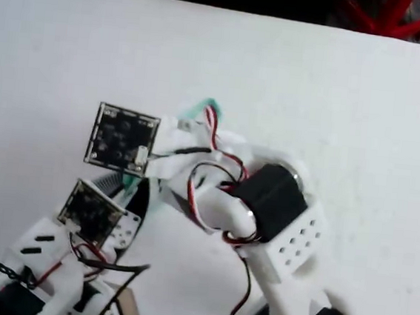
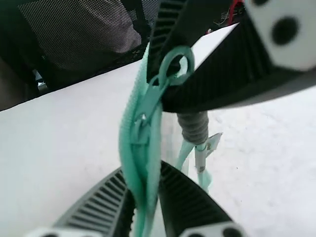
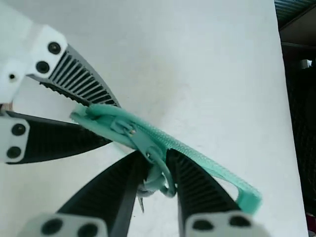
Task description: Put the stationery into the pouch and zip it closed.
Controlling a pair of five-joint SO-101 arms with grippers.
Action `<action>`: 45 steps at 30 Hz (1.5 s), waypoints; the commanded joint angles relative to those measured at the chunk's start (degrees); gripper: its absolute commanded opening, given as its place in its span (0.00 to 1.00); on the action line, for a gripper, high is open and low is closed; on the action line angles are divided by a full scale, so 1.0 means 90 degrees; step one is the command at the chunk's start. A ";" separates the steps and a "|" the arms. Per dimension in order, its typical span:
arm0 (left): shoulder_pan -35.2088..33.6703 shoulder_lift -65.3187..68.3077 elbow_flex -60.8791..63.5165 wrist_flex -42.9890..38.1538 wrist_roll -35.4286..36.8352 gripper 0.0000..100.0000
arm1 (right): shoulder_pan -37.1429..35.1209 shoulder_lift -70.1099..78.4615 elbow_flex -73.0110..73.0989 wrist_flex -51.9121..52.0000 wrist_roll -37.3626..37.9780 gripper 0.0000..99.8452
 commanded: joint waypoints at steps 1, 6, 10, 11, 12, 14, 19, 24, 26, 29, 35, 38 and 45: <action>0.0034 0.0005 0.0068 -0.0020 0.0059 0.02 | -0.0073 -0.0142 0.0000 -0.0005 0.0039 0.02; 0.0034 0.0005 0.0068 -0.0020 0.0059 0.02 | -0.0073 -0.0181 -0.0059 -0.0063 0.0000 0.02; 0.0034 0.0005 0.0078 -0.0020 0.0059 0.02 | -0.0005 -0.0181 -0.0078 -0.0347 -0.0029 0.02; 0.0034 0.0005 0.0078 -0.0020 0.0059 0.02 | 0.0063 -0.0181 -0.0088 -0.0435 -0.0068 0.02; 0.0034 0.0005 0.0078 -0.0020 0.0059 0.02 | 0.0132 -0.0181 -0.0107 -0.0552 -0.0195 0.02; 0.0024 0.0005 0.0098 -0.0020 0.0059 0.02 | 0.0317 -0.0171 -0.0264 -0.0718 -0.0449 0.02; 0.0024 0.0005 0.0215 -0.0068 0.0059 0.02 | 0.0493 -0.0122 -0.0488 -0.0777 -0.0557 0.02; 0.0024 0.0005 0.0215 -0.0068 0.0059 0.02 | 0.0669 -0.0171 -0.0537 -0.0816 -0.0557 0.02; 0.0024 0.0005 0.0225 -0.0068 0.0059 0.02 | 0.0855 -0.0171 -0.0547 -0.0825 -0.0557 0.02; 0.0024 0.0005 0.0225 -0.0068 0.0059 0.02 | 0.1177 -0.0112 -0.0508 -0.0874 -0.0557 0.02; 0.0024 0.0005 0.0225 -0.0068 0.0059 0.02 | 0.1705 -0.0122 -0.0498 -0.1177 -0.0606 0.02; 0.0024 0.0005 0.0225 -0.0068 0.0059 0.02 | 0.1734 -0.0112 -0.0488 -0.1236 -0.0606 0.02; 0.0024 0.0005 0.0234 -0.0068 0.0059 0.02 | 0.1744 -0.0122 -0.0498 -0.1460 -0.0615 0.02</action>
